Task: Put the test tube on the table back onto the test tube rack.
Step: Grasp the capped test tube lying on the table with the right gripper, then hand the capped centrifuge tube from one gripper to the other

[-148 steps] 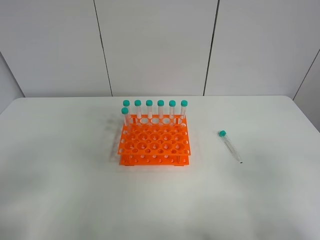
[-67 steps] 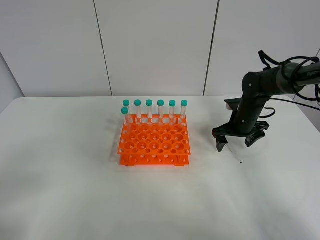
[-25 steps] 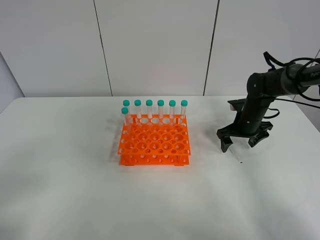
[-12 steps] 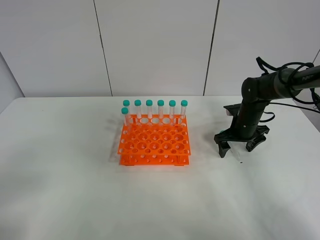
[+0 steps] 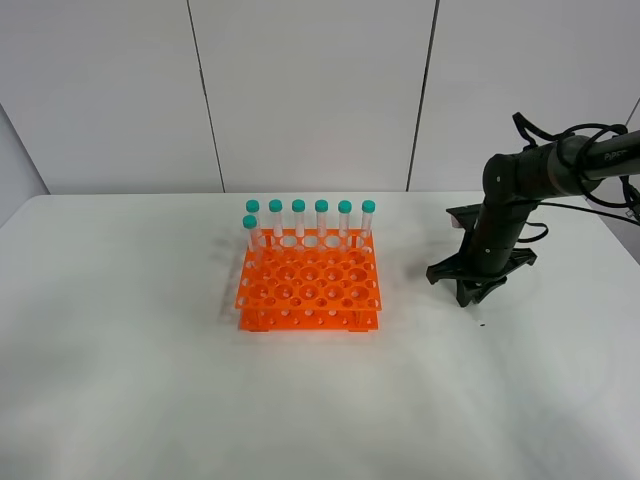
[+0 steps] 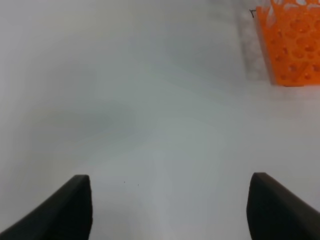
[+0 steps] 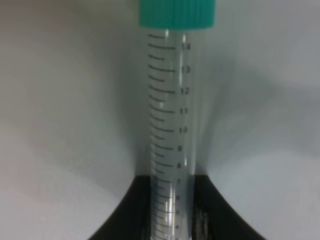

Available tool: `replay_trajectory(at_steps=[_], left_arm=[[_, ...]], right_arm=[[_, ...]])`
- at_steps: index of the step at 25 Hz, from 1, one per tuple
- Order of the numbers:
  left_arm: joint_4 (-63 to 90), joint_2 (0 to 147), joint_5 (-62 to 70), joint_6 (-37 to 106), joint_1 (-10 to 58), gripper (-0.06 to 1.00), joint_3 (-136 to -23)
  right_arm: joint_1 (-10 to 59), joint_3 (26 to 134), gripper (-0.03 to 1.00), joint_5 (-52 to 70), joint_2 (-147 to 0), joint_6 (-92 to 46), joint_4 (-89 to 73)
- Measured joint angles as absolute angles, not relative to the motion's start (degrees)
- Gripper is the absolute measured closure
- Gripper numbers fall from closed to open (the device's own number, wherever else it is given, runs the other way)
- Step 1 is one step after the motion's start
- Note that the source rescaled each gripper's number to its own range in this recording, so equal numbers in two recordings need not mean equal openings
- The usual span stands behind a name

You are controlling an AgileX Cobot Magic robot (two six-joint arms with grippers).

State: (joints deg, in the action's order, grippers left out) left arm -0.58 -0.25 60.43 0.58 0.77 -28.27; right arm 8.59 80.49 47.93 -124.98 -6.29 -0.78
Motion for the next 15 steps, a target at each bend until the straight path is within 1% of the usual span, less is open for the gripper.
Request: replay_trajectory(at_steps=[7,12,15], left_arm=[[-0.6,-0.2,60.4,0.6,0.8,0.01,-28.3],[-0.6,-0.2,60.4,0.6,0.8,0.01,-28.3],[-0.6,-0.2,60.4,0.6,0.8,0.01,-28.3]], right_arm=[[8.6,80.5,0.96,48.7,-122.8,-8.4,-1.2],[8.6,79.5,0.96,49.9,-112.8,-8.4,-1.0],[8.6,75.2,0.96,50.0,-105.2,-8.4,-1.0]])
